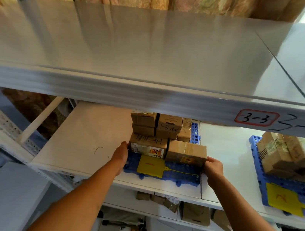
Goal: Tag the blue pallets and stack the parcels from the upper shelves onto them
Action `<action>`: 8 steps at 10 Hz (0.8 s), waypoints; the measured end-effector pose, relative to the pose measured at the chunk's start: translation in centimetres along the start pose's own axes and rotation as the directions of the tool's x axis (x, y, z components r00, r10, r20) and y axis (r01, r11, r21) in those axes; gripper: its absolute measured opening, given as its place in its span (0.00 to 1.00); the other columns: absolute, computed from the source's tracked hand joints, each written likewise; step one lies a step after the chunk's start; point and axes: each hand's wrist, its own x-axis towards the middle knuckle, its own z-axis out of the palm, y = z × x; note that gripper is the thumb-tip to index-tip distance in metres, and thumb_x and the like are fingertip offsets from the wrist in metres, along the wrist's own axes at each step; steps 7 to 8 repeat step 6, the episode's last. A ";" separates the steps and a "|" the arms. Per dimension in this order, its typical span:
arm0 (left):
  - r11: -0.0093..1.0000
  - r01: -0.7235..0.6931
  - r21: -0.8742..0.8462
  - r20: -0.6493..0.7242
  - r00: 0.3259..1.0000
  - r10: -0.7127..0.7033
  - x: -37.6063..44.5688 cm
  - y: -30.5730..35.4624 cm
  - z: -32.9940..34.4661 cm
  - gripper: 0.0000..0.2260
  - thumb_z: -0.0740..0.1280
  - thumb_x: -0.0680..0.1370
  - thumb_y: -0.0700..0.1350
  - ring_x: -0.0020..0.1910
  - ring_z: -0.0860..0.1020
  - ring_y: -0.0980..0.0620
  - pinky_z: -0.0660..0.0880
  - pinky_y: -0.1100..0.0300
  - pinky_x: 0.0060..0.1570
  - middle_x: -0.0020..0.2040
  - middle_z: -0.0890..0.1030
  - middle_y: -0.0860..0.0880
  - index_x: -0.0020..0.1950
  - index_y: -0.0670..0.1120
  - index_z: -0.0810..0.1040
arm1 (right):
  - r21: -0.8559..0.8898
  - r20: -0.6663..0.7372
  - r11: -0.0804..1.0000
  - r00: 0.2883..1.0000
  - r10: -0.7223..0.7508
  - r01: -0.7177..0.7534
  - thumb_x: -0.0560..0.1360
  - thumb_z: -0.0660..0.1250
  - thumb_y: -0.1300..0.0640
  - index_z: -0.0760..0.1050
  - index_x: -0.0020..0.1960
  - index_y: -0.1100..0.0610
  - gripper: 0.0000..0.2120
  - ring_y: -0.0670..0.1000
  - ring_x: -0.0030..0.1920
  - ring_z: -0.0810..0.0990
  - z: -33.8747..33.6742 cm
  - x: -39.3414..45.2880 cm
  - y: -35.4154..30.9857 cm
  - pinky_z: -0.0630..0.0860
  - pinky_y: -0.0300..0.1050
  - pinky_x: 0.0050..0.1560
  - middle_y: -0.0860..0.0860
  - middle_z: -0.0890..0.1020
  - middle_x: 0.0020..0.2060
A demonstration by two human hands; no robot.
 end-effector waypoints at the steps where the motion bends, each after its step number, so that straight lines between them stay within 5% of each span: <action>1: 1.000 -0.002 0.019 0.012 1.000 0.001 -0.7 -0.3 0.8 0.25 0.49 0.85 0.55 0.58 0.77 0.39 0.73 0.50 0.59 0.62 0.80 0.38 0.64 0.43 0.80 | -0.011 -0.011 1.000 1.000 0.006 -0.006 0.80 0.65 0.67 0.84 0.46 0.57 0.11 0.63 0.50 0.83 -0.8 -0.1 0.1 0.83 0.60 0.55 0.60 0.85 0.45; 2: 0.999 -0.022 0.042 -0.002 1.000 0.022 -1.2 -0.5 1.1 0.24 0.48 0.85 0.54 0.54 0.77 0.40 0.72 0.52 0.54 0.61 0.80 0.38 0.62 0.43 0.80 | 0.007 0.001 1.000 1.000 -0.005 0.005 0.80 0.65 0.67 0.84 0.45 0.56 0.12 0.61 0.48 0.82 -1.3 -0.5 0.1 0.82 0.56 0.52 0.61 0.85 0.46; 3: 0.999 -0.024 0.033 -0.005 1.000 0.024 -1.8 -0.6 1.1 0.25 0.48 0.85 0.54 0.60 0.76 0.39 0.72 0.49 0.61 0.66 0.78 0.37 0.67 0.42 0.78 | 0.022 0.012 1.000 1.000 -0.011 0.011 0.79 0.67 0.68 0.85 0.50 0.59 0.09 0.60 0.49 0.83 -1.5 -0.9 0.0 0.81 0.53 0.50 0.61 0.86 0.48; 5: 0.996 -0.082 -0.016 -0.038 0.996 0.081 -4.2 -0.4 0.5 0.24 0.47 0.86 0.52 0.73 0.68 0.42 0.64 0.53 0.70 0.76 0.69 0.43 0.77 0.44 0.69 | 0.058 0.012 0.998 1.000 -0.014 0.013 0.78 0.64 0.73 0.82 0.62 0.67 0.15 0.59 0.52 0.81 -2.5 -1.8 -0.3 0.81 0.56 0.58 0.62 0.84 0.53; 6: 0.992 -0.124 0.030 -0.077 0.989 0.126 -5.2 -0.4 0.1 0.24 0.47 0.86 0.52 0.73 0.68 0.44 0.63 0.54 0.69 0.76 0.70 0.44 0.76 0.42 0.69 | 0.037 -0.053 0.999 0.999 -0.009 0.011 0.81 0.62 0.70 0.78 0.69 0.66 0.17 0.60 0.61 0.80 -3.1 -2.1 -0.6 0.77 0.59 0.68 0.63 0.82 0.61; 8: 0.992 -0.124 0.030 -0.077 0.989 0.126 -5.2 -0.4 0.1 0.24 0.47 0.86 0.52 0.73 0.68 0.44 0.63 0.54 0.69 0.76 0.70 0.44 0.76 0.42 0.69 | 0.037 -0.053 0.999 0.999 -0.009 0.011 0.81 0.62 0.70 0.78 0.69 0.66 0.17 0.60 0.61 0.80 -3.1 -2.1 -0.6 0.77 0.59 0.68 0.63 0.82 0.61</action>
